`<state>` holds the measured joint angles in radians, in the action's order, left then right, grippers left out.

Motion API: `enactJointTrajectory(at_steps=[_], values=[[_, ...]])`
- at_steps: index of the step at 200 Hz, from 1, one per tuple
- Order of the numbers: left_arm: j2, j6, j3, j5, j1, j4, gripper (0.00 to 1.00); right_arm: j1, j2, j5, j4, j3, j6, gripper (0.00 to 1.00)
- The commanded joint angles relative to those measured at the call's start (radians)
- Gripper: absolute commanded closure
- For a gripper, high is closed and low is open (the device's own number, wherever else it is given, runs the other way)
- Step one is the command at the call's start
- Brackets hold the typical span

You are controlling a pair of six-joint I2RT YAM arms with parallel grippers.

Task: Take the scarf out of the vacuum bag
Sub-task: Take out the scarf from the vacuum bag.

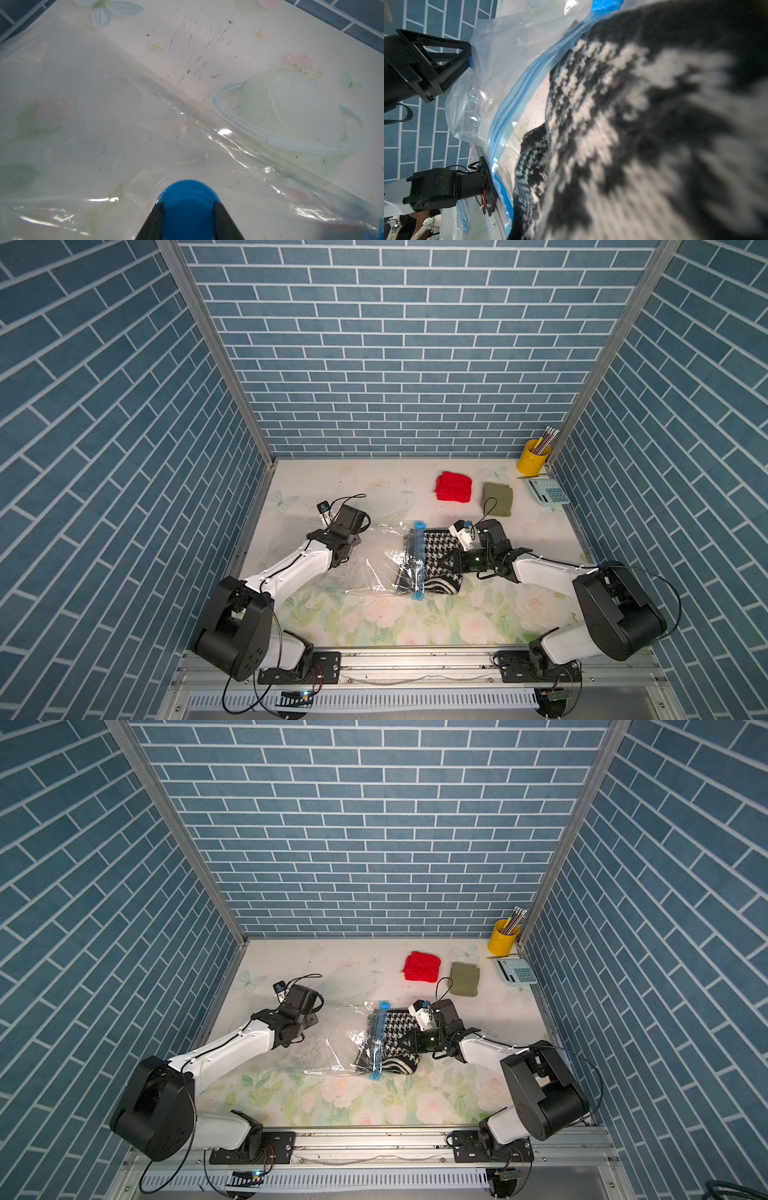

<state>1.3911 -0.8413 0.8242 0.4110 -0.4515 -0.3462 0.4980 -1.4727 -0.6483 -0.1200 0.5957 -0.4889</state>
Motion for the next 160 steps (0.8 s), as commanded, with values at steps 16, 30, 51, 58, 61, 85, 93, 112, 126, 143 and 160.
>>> enactJointTrajectory(at_steps=[16,30,51,58,61,85,93,112,126,143,160], values=[[-0.015,-0.006,-0.011,0.037,0.012,0.003,0.73,-0.003,-0.003,-0.022,-0.018,0.007,0.033,1.00],[-0.016,-0.006,-0.010,0.037,0.012,0.003,0.73,-0.003,-0.003,-0.021,-0.018,0.006,0.033,1.00],[-0.016,-0.007,-0.010,0.038,0.013,0.004,0.73,-0.004,-0.003,-0.022,-0.019,0.004,0.033,1.00],[-0.017,-0.007,-0.013,0.038,0.013,0.005,0.73,-0.004,-0.002,-0.022,-0.020,0.005,0.033,1.00],[-0.016,-0.007,-0.013,0.038,0.012,0.005,0.73,-0.004,-0.003,-0.022,-0.020,0.005,0.034,1.00],[-0.013,-0.007,-0.014,0.036,0.013,0.007,0.72,-0.004,-0.003,-0.024,-0.021,0.004,0.033,1.00],[-0.011,-0.008,-0.016,0.037,0.013,0.009,0.72,-0.004,-0.003,-0.024,-0.021,0.004,0.033,1.00],[-0.010,-0.007,-0.017,0.034,0.015,0.013,0.72,-0.004,-0.001,-0.022,-0.021,0.004,0.035,1.00],[-0.009,-0.008,-0.019,0.030,0.016,0.014,0.72,-0.004,0.000,-0.024,-0.021,0.003,0.035,1.00],[-0.010,-0.007,-0.019,0.030,0.016,0.015,0.72,-0.004,0.000,-0.024,-0.022,0.003,0.036,1.00],[-0.012,-0.007,-0.019,0.031,0.018,0.013,0.72,-0.004,-0.001,-0.023,-0.021,0.003,0.036,1.00]])
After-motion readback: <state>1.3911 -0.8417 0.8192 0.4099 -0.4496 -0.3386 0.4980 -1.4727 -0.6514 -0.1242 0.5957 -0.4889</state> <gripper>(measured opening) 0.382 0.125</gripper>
